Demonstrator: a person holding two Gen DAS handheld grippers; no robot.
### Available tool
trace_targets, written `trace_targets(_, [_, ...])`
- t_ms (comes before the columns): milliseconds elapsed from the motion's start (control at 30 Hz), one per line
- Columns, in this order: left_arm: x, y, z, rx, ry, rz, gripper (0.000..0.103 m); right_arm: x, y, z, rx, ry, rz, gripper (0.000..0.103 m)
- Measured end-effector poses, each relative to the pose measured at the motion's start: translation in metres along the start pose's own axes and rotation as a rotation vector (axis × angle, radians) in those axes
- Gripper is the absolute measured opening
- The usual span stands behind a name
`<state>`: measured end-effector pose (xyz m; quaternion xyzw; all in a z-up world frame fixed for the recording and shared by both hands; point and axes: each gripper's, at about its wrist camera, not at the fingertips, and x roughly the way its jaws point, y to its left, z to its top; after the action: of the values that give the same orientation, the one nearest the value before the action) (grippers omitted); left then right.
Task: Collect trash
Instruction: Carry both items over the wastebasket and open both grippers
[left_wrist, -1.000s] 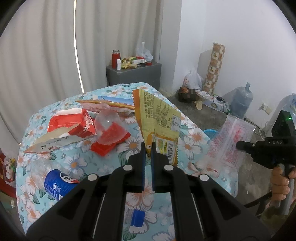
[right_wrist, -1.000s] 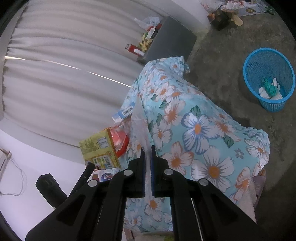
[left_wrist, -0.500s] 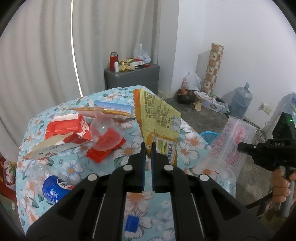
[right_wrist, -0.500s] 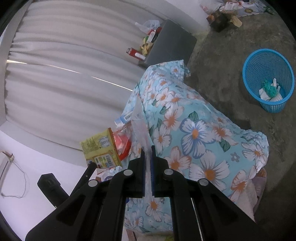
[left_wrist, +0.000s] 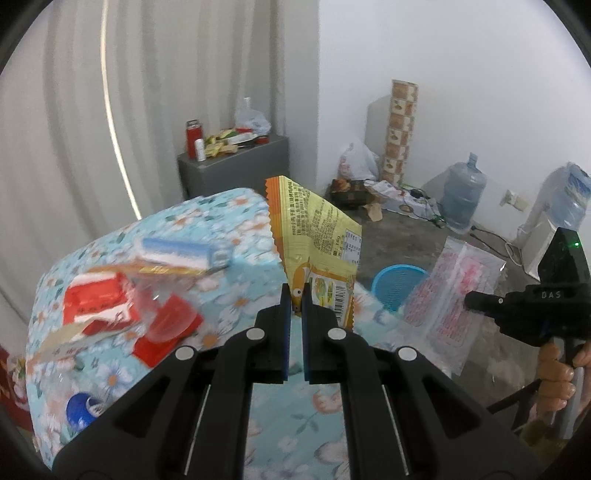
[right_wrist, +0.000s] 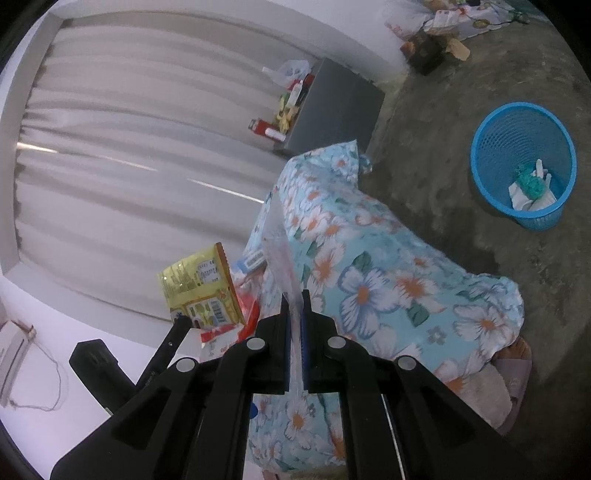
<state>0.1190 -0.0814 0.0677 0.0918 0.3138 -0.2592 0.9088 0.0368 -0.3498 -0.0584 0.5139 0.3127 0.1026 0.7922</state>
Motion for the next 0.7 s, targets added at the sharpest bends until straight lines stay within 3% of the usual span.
trace_targets(200, [0.034,-0.035,0.028,0.057,0.029,-0.079,0.003,-0.028,-0.025,0.024,0.037,-0.098,-0.036,0.005])
trace_targets(433, [0.112,-0.11,0.058,0.158,0.14,-0.208,0.003,-0.071,-0.074,0.059,0.086,-0.281,-0.236,0.005])
trace_targets(700, [0.241,-0.193,0.054,0.272,0.348,-0.247,0.003,-0.056,-0.151,0.093,0.176,-0.287,-0.41,0.005])
